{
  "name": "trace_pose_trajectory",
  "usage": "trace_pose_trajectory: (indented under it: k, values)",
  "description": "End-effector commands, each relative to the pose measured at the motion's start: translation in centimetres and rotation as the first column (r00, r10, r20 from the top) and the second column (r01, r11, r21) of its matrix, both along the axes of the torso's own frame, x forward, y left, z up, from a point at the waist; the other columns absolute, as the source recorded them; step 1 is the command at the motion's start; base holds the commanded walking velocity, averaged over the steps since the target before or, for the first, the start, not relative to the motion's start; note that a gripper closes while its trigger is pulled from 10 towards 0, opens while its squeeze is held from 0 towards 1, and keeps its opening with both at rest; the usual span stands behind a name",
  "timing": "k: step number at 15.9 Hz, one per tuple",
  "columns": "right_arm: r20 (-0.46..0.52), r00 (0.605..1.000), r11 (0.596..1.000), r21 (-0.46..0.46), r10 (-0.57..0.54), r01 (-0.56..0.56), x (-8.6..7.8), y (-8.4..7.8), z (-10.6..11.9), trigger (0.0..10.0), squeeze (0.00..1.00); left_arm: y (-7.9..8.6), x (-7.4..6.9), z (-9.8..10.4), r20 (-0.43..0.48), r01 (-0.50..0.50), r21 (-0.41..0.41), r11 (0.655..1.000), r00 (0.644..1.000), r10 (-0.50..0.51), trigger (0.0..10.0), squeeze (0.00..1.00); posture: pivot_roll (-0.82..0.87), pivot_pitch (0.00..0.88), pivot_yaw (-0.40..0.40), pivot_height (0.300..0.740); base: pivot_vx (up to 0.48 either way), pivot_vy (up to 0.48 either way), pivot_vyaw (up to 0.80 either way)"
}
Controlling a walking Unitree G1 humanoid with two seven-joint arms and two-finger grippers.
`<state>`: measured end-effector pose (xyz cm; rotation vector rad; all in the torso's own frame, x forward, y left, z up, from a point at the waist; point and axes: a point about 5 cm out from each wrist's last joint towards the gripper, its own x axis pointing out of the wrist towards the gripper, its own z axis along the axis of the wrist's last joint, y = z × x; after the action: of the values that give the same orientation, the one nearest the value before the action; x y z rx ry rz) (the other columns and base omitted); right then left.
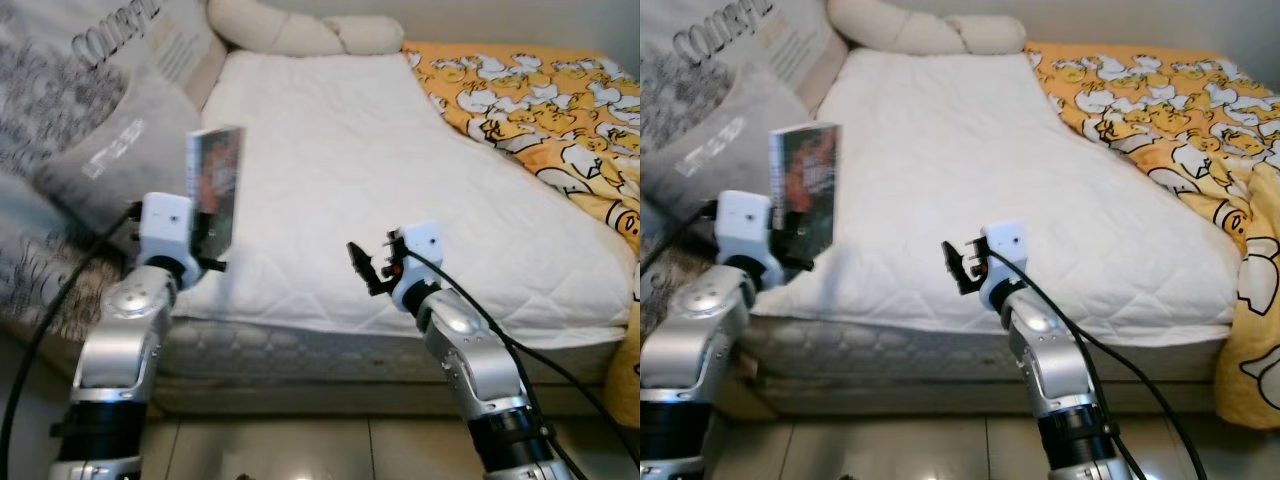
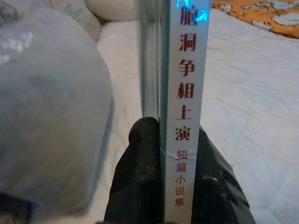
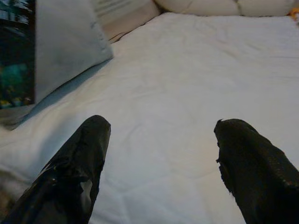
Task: Clean up the room
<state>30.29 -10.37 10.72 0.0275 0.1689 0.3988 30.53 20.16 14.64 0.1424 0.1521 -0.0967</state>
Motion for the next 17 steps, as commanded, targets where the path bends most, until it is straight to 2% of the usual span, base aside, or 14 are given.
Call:
trace_pose_trajectory:
  k: [1,17]
  values:
    - [0.026,0.999,0.999,-0.012,-0.030,0.031,0.41,-0.91,0.61,10.0,0.00,-1.09,0.33,1.04,0.049,0.044,-0.003,0.999,0.998,-0.043,10.0,0.00,-0.08,0.000,-0.005,0.740,0.356,0.000,0.00]
    - [0.028,1.000,1.000,-0.017,-0.013,0.013,0.19,-0.20,0.24,10.0,0.00,-0.98,0.38,1.03,0.055,0.054,0.007,0.998,0.997,-0.055,10.0,0.00,-0.08,0.000,-0.004,0.740,0.356,0.000,0.00]
